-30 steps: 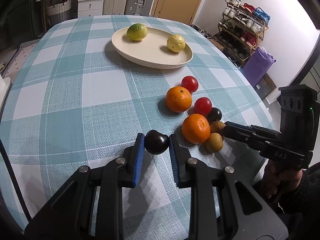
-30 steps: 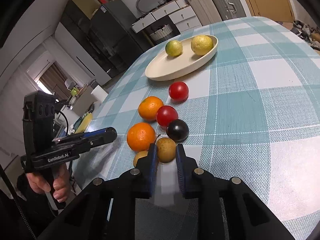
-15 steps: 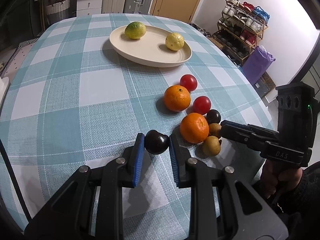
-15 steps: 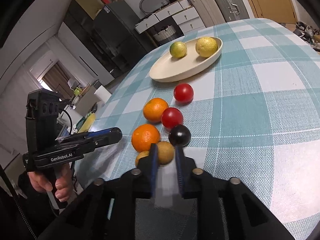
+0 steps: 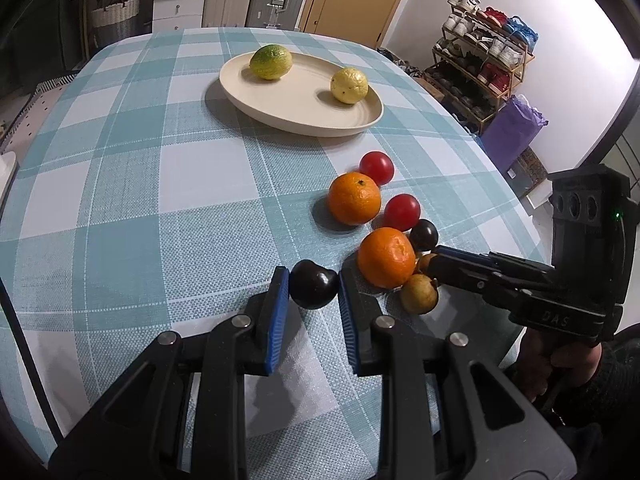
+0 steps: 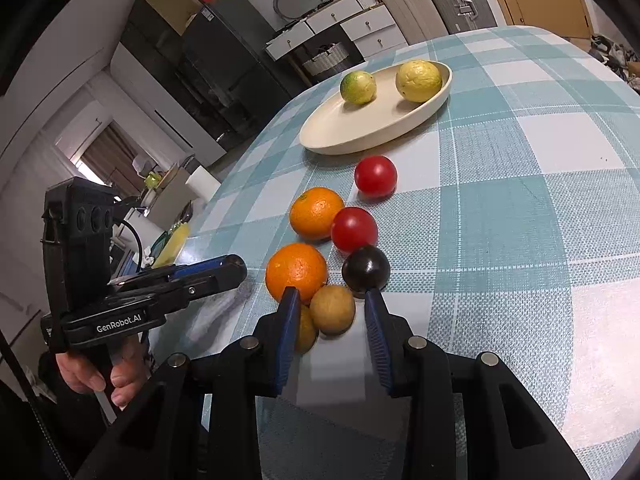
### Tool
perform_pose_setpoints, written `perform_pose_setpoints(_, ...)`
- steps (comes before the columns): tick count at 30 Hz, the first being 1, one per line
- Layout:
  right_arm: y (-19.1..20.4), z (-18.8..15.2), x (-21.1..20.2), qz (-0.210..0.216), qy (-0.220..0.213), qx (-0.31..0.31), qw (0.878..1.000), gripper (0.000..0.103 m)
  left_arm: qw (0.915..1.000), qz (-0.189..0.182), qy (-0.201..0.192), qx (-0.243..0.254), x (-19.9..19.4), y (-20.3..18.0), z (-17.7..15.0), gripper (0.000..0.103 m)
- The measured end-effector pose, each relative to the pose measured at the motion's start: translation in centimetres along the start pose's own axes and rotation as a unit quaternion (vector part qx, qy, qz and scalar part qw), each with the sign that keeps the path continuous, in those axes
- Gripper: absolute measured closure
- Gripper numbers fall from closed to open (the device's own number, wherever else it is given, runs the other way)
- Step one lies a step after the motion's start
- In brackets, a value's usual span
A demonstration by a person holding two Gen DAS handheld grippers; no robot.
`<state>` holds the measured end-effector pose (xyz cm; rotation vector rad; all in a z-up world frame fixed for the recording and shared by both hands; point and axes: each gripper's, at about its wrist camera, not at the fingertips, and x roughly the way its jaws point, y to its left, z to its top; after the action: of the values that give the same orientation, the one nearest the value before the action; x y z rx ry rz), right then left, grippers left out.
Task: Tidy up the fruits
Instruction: 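Carry the plum with the left tool while the right tool carries the brown fruit onto the plate, opening both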
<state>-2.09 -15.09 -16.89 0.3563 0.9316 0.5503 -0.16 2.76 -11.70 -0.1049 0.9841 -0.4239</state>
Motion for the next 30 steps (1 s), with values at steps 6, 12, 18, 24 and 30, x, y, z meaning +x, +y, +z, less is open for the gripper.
perform_pose_setpoints(6,-0.1,0.0,-0.2,0.007,-0.009,0.006,1.000,0.079,0.9999,0.005,-0.005,-0.008,-0.5,0.4,0.1,0.081)
perform_pose_setpoints(12,0.4,0.3,-1.2,0.015,-0.031,-0.006,0.999,0.080,0.9998,0.010,-0.014,-0.013,-1.1,0.9,0.9,0.081)
perform_pose_setpoints(18,0.7,1.3,-2.4,0.040,-0.041,-0.013,0.998,0.080,0.9994,0.021,-0.027,-0.010,-1.7,1.7,3.0,0.081)
perform_pose_setpoints(24,0.8,3.5,-3.9,0.062,-0.069,-0.018,0.996,0.080,0.9990,0.016,-0.038,-0.017,-1.5,2.7,6.2,0.081)
perform_pose_setpoints(30,0.3,7.3,-4.8,0.071,-0.097,-0.028,0.992,0.080,0.9986,0.005,-0.046,-0.025,-0.2,3.2,10.7,0.081)
